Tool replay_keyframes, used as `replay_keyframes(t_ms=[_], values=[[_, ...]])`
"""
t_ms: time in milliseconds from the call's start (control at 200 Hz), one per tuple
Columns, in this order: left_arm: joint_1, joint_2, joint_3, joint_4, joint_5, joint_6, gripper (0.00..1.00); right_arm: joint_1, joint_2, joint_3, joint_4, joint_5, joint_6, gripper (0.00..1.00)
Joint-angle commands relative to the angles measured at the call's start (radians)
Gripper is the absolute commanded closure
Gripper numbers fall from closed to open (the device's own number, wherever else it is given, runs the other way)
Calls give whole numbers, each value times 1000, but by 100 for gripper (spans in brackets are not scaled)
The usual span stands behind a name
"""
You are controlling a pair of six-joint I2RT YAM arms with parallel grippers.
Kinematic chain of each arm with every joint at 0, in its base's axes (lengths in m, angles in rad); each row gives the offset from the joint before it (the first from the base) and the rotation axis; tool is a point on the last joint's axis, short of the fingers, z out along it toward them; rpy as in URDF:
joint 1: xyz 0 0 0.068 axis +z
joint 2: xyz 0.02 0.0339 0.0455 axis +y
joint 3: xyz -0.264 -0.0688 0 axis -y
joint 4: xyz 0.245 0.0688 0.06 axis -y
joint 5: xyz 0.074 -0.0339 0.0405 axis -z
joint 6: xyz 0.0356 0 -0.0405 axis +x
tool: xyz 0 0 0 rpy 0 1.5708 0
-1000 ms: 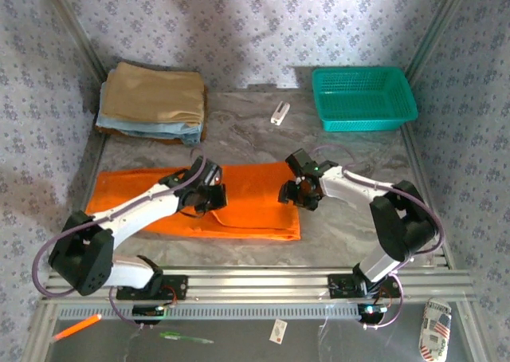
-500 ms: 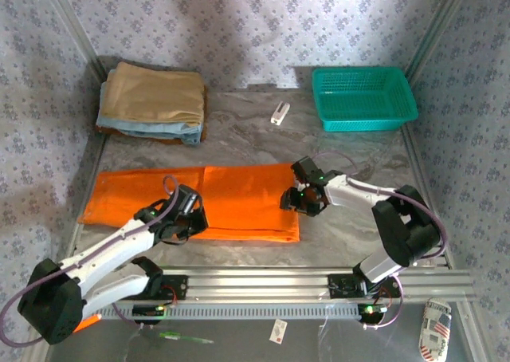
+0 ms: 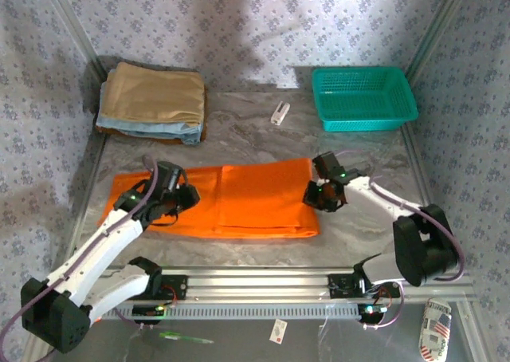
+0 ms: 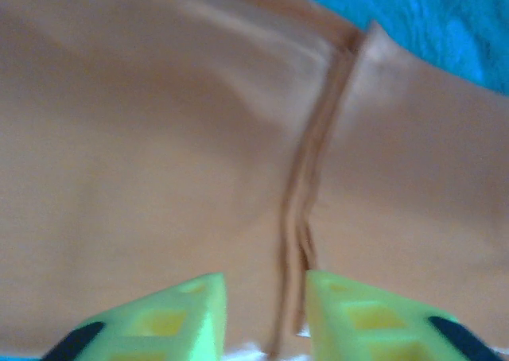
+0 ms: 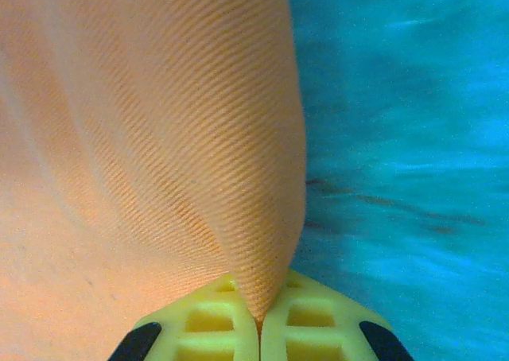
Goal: Fold and stack the trousers
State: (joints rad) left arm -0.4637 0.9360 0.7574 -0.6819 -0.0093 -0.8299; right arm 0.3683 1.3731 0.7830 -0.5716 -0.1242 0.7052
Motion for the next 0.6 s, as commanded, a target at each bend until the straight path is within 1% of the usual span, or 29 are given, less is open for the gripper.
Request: replay_keyframes(t_ms=[0,70,120,250,330,340,375,455,595], values=[[39,32,52,-61,-16,42,58,-80,-31,83,-220,174,-39,100],[52,58,68,-62,-24,39,51,-135,-8,155,-294,237,-68,100],[54,76,74,-61,-32,36,45,-173,17,215,-347,298,-127,100],[57,113,68,-76,-71,32,42,-287,54,349,-433,374,-196,100],[68,117,54,-92,-95,30,42,-354,61,401,-451,391,-229,100],[70,115,50,-92,-96,31,42,-364,62,439,-453,392,-229,100],[78,110,38,-96,-99,30,42,-386,70,468,-466,400,-236,100],[92,91,2,-91,-103,27,43,-395,79,522,-467,401,-267,100],[99,73,-81,-51,-97,7,47,-341,71,565,-464,312,-283,100]])
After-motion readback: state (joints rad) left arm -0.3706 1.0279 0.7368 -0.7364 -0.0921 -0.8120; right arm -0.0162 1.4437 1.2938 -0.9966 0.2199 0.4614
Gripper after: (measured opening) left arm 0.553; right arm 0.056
